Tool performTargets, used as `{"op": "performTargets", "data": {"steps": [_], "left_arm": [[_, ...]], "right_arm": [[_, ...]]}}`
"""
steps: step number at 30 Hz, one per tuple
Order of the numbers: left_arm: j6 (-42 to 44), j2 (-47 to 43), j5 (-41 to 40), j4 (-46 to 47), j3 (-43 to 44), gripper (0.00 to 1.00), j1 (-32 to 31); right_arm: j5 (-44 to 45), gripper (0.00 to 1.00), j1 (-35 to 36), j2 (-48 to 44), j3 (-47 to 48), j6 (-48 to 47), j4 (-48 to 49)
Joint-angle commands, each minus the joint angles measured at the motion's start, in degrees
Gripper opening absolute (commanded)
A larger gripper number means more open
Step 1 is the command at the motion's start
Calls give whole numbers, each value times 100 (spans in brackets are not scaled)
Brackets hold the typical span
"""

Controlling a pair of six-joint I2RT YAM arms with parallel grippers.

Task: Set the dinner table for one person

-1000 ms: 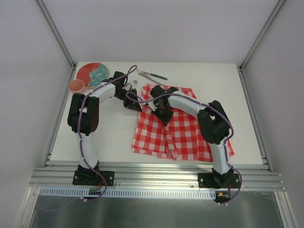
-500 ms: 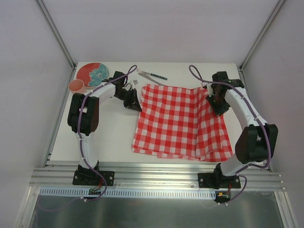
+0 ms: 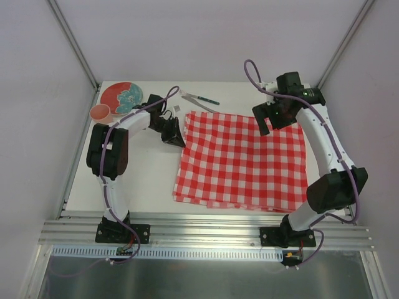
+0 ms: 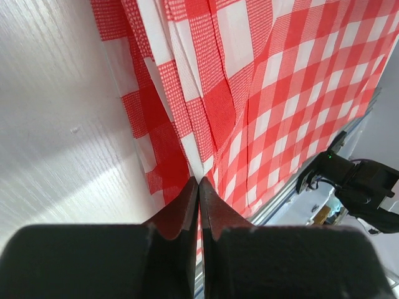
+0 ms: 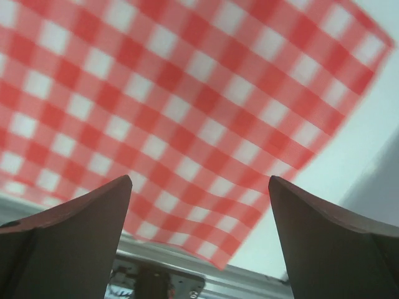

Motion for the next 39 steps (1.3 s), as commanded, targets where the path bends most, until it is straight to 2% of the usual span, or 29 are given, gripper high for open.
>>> {"op": "performTargets", "data": {"steps": [1, 3, 5, 10, 15, 21, 22, 25, 29, 31, 35, 39], "left_arm": [[153, -586, -14, -67, -223, 0, 31], [153, -762, -41, -129, -433, 0, 57], [179, -998, -67, -181, -618, 0, 145], [319, -1307, -207, -269, -1076, 0, 479], [530, -1184, -322, -348, -857, 0, 970], [680, -841, -331, -480, -488, 0, 1182], [706, -815, -287, -498, -461, 35, 1182], [768, -902, -278, -656, -329, 99, 1182], [996, -1323, -216, -691, -136, 99, 1165], [962, -1334, -339, -683, 66, 99, 1104], [952, -729, -190, -682, 531, 99, 945], [944, -157, -164, -674, 1138, 99, 647]], "right_arm": [[-1550, 97, 433, 719, 109, 305, -266], [-1910, 97, 634, 1118, 92, 429, -180], [-1816, 97, 889, 1486, 144, 394, 58], [-1956, 97, 1066, 2296, 1135, 525, -12], [-1886, 97, 1101, 2867, 1366, 526, 58], [-1903, 97, 1110, 3298, 1445, 535, 190], [-1886, 97, 1110, 3447, 1524, 526, 181], [-1737, 97, 1128, 3615, 1858, 473, 155], [-1666, 97, 1145, 3336, 1815, 473, 199], [-1727, 97, 1145, 3098, 1465, 525, 234], [-1947, 97, 1023, 2693, 822, 631, 296], [-2053, 97, 838, 2806, 707, 666, 313]]}}
